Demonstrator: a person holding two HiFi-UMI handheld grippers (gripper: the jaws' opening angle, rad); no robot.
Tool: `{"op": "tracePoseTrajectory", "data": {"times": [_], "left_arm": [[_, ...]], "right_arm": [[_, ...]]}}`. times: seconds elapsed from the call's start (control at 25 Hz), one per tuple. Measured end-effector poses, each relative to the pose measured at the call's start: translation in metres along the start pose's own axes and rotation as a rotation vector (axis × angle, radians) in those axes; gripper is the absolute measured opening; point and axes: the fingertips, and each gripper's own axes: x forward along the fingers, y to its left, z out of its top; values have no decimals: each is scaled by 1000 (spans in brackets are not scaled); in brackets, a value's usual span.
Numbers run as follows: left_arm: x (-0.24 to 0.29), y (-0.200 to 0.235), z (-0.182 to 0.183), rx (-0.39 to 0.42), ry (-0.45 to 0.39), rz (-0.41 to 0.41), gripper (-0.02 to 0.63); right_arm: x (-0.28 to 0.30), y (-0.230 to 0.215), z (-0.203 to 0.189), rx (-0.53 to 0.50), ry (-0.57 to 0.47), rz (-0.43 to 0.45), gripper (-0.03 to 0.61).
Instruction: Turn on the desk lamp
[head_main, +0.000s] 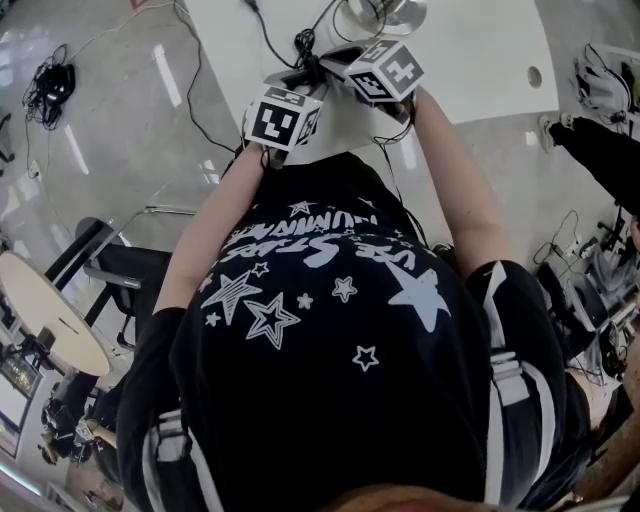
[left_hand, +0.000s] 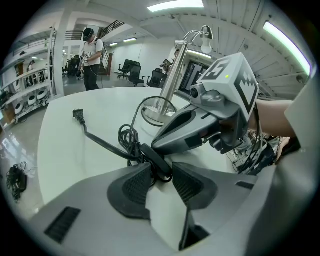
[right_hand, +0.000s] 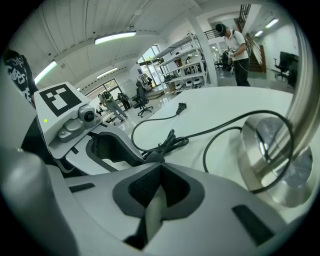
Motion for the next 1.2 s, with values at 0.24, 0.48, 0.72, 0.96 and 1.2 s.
{"op": "tracePoseTrajectory", "data": {"times": [0.24,0.48,0.72,0.96,1.2], "left_arm": [[3,1,-2,-11,-5,-2,150],[-3,1,-4,40,-7,20,152],[-14,2,-9,54,-14,14,152],[-36,12,-2,8,-57,26,152],[-68,30,13,-52,-144,56,152]], "right_arm": [[0,-2,0,1,-12,-7,5],[-2,1,4,23,-52,-10,5],[-1,0,-2,60,-74,-23,5],[-18,-7,-6,124,-128,-66,5],[-40,1,2,137,-208,-101,5]]}}
